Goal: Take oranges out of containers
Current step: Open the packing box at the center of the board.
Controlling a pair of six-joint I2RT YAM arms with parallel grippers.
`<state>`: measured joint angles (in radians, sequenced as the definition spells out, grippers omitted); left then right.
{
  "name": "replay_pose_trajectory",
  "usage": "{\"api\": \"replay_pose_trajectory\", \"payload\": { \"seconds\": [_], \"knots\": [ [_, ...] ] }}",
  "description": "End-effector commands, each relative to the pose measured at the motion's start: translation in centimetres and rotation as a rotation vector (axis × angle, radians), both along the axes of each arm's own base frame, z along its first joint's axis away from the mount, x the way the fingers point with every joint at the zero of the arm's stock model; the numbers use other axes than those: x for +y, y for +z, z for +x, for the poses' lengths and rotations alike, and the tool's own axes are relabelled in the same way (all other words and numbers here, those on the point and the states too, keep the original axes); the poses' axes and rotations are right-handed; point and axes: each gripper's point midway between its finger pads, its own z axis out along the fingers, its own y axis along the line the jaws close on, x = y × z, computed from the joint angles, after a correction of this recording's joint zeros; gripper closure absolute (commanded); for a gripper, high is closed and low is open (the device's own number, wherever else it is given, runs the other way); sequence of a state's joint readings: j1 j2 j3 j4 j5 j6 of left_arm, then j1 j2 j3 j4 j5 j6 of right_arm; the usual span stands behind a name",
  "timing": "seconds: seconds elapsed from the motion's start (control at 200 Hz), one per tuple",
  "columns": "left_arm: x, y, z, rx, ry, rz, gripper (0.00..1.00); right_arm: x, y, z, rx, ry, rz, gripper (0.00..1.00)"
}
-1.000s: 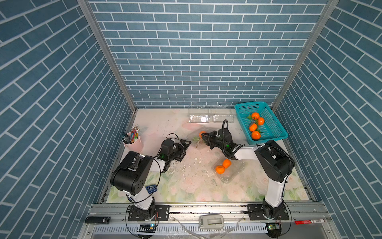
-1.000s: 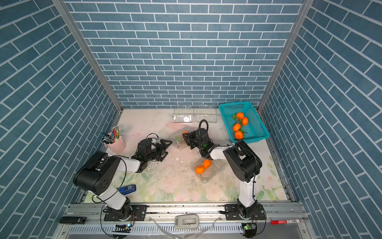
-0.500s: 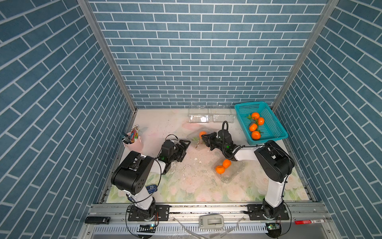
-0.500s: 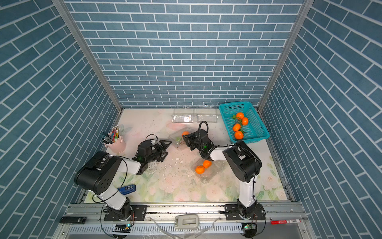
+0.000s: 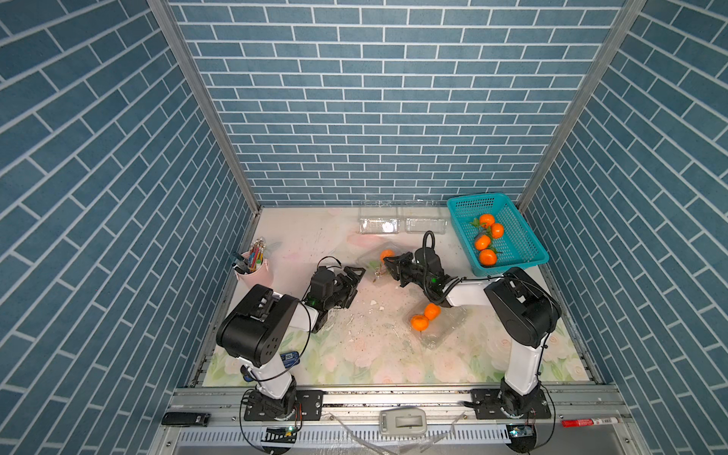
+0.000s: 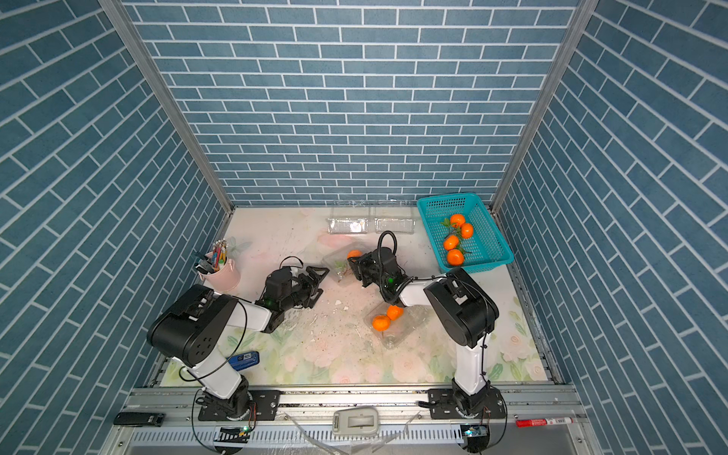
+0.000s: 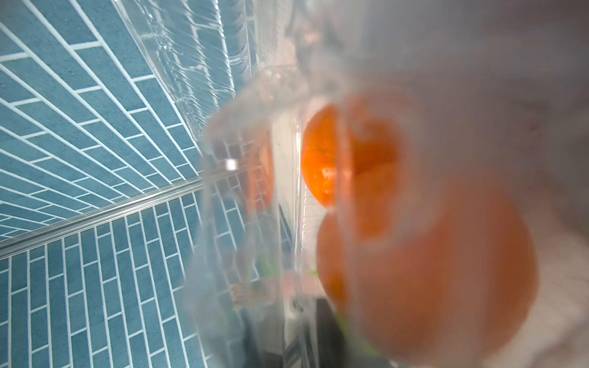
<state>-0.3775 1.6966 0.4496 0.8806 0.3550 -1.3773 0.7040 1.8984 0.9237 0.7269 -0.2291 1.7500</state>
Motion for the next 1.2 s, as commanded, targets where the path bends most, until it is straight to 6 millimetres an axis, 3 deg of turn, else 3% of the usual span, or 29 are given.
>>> {"api": "replay_pose_trajectory", "payload": {
  "seconds": [0.0, 0.515, 0.805, 1.195],
  "knots": [
    [-0.4, -0.2, 0.1, -0.004, -0.006, 0.006, 0.02, 1.1, 0.0, -0.7, 0.010, 0.025, 0.022, 0.79],
    [-1.7, -0.3, 0.2, -0.008, -0.024, 0.007, 0.02, 2.6, -0.4, -1.8, 0.021, 0.066, 0.024, 0.80],
    [-2.8, -1.2, -0.3, 0.010, -0.041, 0.008, 0.02, 3.5, 1.0, -1.5, 0.000, 0.065, 0.083, 0.79],
    [-2.3, -3.0, -1.3, 0.076, -0.027, 0.045, 0.03, 4.5, 2.3, -1.6, 0.000, 0.058, 0.140, 0.75]
  ]
}}
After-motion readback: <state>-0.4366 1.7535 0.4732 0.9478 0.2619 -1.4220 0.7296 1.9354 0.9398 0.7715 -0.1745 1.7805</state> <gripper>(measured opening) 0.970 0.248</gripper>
